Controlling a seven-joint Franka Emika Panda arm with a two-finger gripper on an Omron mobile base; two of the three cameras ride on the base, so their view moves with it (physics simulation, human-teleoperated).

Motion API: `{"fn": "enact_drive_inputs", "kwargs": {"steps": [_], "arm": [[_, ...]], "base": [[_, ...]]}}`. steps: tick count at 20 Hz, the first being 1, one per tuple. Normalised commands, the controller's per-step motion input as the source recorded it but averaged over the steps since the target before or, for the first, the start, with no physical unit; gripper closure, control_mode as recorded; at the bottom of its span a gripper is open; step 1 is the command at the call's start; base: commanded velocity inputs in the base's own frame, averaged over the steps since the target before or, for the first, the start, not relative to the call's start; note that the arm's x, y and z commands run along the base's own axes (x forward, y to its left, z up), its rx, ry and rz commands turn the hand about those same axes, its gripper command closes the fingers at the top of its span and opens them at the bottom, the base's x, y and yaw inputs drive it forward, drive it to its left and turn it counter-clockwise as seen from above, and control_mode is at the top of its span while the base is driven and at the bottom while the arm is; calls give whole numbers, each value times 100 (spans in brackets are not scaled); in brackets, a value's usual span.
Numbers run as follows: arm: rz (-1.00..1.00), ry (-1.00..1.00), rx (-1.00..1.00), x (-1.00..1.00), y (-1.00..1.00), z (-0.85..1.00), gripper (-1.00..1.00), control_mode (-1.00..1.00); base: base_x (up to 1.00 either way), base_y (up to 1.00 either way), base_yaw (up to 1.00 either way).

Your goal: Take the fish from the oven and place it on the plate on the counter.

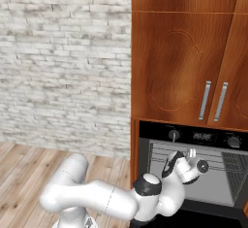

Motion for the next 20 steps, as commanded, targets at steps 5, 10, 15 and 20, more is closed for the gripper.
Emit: {"fn": "enact_drive_inputs", "kwargs": {"steps": [5,10,15,20], "arm": [[0,-18,17,0,-1,-67,-100,-100],[0,-12,12,2,0,-48,-100,-100],[0,-12,10,23,0,-47,-100,-100],[0,-19,20,37,0,-77,-100,-100]], "base": [[0,0,0],[0,0,0],[0,0,0],[0,0,0]]}}
